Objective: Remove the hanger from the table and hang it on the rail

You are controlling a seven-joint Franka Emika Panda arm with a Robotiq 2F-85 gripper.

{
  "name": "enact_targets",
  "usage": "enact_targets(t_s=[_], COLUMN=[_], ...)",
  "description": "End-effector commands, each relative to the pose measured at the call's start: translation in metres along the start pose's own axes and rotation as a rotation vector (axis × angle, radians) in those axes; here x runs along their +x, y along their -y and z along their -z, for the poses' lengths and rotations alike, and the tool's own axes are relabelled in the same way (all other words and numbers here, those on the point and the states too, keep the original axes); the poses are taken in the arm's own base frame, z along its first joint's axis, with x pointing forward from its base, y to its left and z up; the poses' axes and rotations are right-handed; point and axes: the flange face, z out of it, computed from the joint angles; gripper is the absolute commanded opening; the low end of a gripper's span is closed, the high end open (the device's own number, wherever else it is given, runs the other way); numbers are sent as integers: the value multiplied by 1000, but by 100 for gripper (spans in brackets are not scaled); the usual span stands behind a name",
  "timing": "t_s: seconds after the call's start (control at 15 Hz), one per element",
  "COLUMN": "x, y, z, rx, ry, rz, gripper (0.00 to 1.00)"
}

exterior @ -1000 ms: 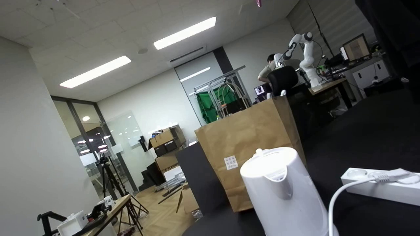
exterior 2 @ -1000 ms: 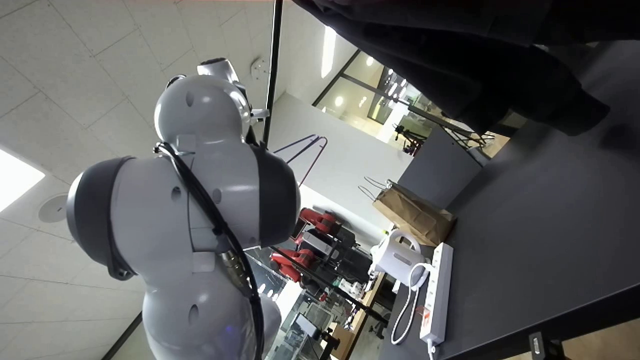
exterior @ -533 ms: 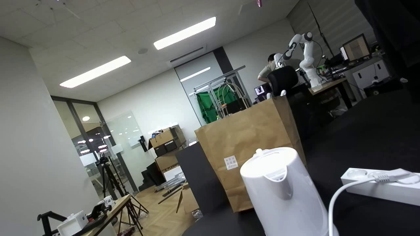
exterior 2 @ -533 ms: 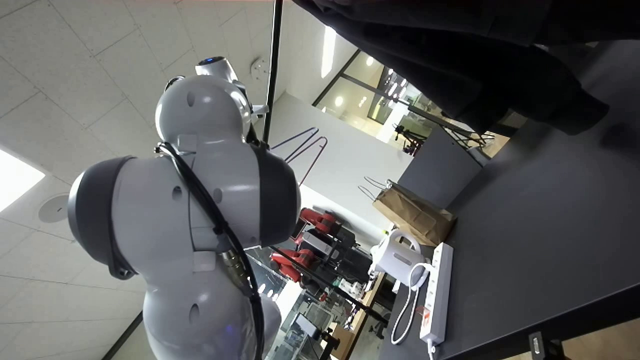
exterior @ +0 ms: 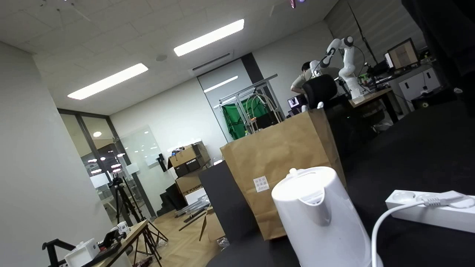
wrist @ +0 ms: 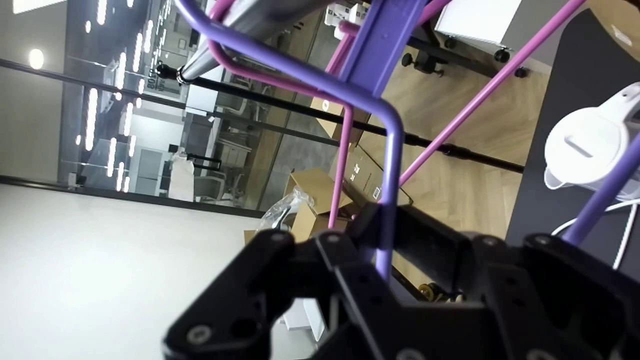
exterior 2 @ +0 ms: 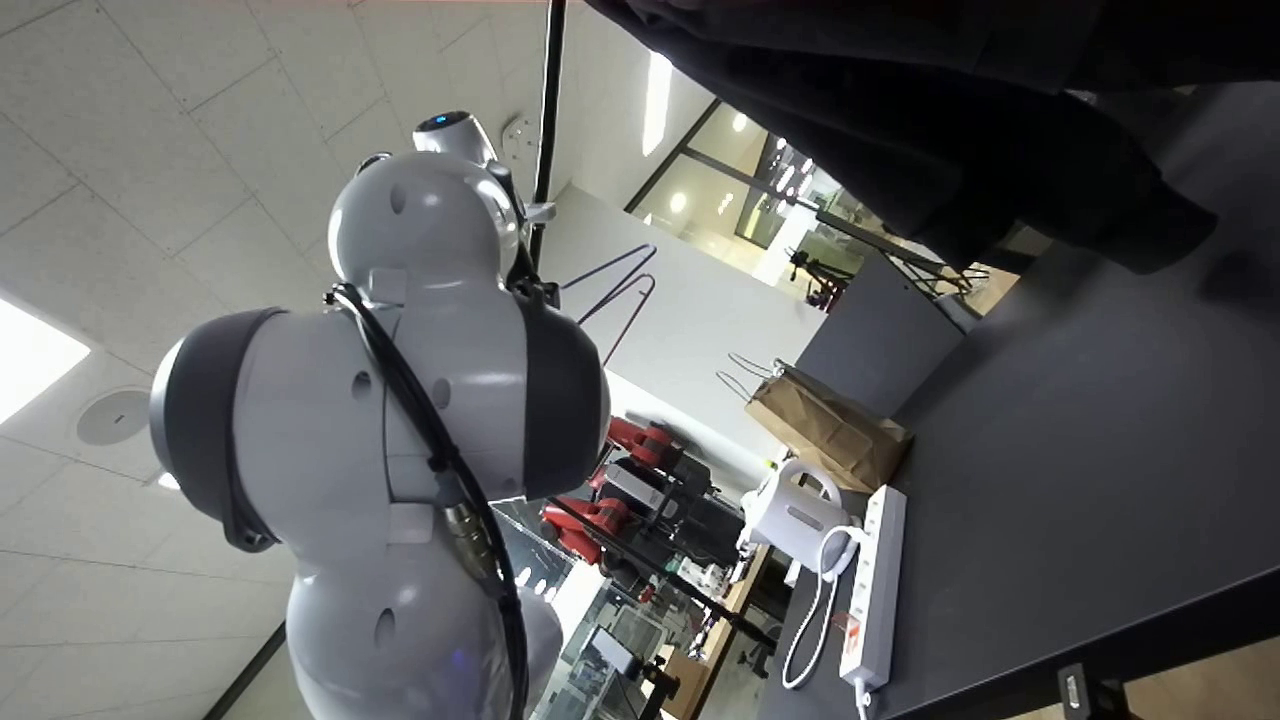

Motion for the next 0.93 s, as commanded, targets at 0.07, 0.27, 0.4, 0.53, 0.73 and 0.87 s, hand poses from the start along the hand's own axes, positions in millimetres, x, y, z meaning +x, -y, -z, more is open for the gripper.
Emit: enact_targets(t_s=[0.07, 0.27, 0.4, 0.53, 0.73, 0.87], x=[-8, -6, -4, -2, 8, 19], y=[7, 11, 12, 13, 26, 52], z=[1, 3, 6, 10, 25, 42], rx=[-6, 8, 21, 35, 93, 178], ry=[19, 7, 4, 1, -15, -42], rz=[-14, -20, -18, -18, -35, -74], gripper=[4, 43, 46, 60, 81, 94])
